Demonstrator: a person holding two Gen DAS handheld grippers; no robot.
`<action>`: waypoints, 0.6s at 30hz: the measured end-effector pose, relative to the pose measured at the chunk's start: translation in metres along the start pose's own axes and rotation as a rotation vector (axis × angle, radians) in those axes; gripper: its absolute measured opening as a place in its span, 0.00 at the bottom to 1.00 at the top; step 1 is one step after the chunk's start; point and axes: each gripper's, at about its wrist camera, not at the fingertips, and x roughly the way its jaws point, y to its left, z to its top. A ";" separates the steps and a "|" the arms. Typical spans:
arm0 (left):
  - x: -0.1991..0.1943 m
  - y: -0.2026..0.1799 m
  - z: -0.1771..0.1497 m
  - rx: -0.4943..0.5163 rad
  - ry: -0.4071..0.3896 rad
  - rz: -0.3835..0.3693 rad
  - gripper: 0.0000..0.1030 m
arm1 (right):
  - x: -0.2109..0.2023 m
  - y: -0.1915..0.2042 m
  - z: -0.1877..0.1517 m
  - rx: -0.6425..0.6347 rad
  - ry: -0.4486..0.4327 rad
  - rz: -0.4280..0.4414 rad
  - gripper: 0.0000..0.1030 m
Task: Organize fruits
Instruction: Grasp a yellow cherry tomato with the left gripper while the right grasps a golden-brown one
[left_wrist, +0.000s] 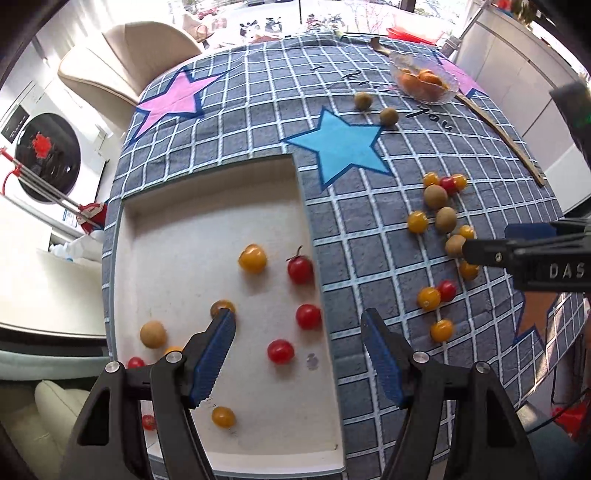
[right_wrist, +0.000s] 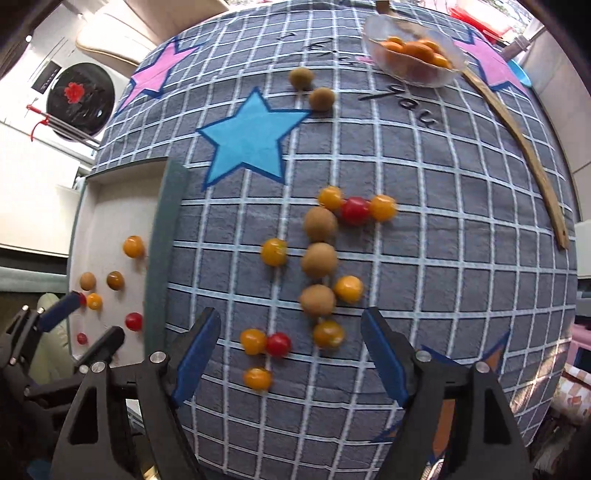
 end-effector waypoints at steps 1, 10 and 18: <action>0.001 -0.005 0.006 0.012 -0.001 -0.008 0.69 | 0.000 -0.010 -0.004 0.013 0.004 -0.015 0.79; 0.041 -0.055 0.039 0.098 0.074 -0.048 0.69 | 0.009 -0.056 -0.027 0.047 0.029 -0.056 0.79; 0.075 -0.078 0.057 0.145 0.112 -0.037 0.69 | 0.018 -0.050 -0.040 -0.043 0.035 -0.017 0.78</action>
